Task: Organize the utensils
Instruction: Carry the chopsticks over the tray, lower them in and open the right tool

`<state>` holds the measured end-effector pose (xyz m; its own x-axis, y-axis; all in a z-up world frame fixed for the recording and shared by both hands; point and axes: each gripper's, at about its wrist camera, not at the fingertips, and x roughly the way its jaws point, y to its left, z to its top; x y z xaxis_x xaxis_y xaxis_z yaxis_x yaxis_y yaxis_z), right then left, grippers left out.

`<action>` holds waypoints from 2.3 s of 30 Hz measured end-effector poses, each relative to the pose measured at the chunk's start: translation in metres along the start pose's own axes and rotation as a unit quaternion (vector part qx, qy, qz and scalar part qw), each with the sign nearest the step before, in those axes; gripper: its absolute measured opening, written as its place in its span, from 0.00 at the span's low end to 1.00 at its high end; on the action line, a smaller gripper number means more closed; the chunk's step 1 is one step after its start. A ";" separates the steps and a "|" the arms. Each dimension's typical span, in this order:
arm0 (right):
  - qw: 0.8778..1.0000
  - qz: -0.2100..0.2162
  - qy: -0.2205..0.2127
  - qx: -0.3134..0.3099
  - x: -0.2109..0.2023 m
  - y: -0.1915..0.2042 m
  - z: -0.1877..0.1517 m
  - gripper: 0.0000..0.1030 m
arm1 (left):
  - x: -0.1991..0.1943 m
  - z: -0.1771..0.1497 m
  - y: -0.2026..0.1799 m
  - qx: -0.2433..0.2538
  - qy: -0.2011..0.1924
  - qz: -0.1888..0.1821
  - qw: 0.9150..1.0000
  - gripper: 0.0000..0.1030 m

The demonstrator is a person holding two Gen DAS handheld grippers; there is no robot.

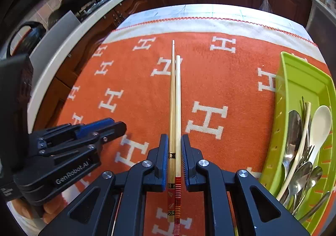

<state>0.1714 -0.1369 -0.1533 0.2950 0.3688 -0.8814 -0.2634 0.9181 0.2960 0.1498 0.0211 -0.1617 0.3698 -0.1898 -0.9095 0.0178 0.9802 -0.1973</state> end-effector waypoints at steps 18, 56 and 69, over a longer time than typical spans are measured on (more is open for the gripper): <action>0.992 0.022 -0.076 0.103 -0.114 -0.057 -0.042 0.11 | -0.039 -0.017 -0.100 0.107 -0.018 -0.029 0.994 0.30; 0.974 -0.045 -0.068 0.211 -0.108 -0.169 -0.064 0.11 | -0.023 -0.004 -0.183 0.168 -0.011 -0.021 0.986 0.53; 0.976 0.001 -0.041 0.212 -0.083 -0.147 -0.050 0.14 | -0.025 0.002 -0.168 0.149 -0.019 -0.014 0.989 0.53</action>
<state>0.1393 -0.3102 -0.1419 0.3712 0.3654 -0.8536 0.1352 0.8883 0.4390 0.1391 -0.1386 -0.1049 0.3992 -0.2211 -0.8898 0.2988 0.9489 -0.1018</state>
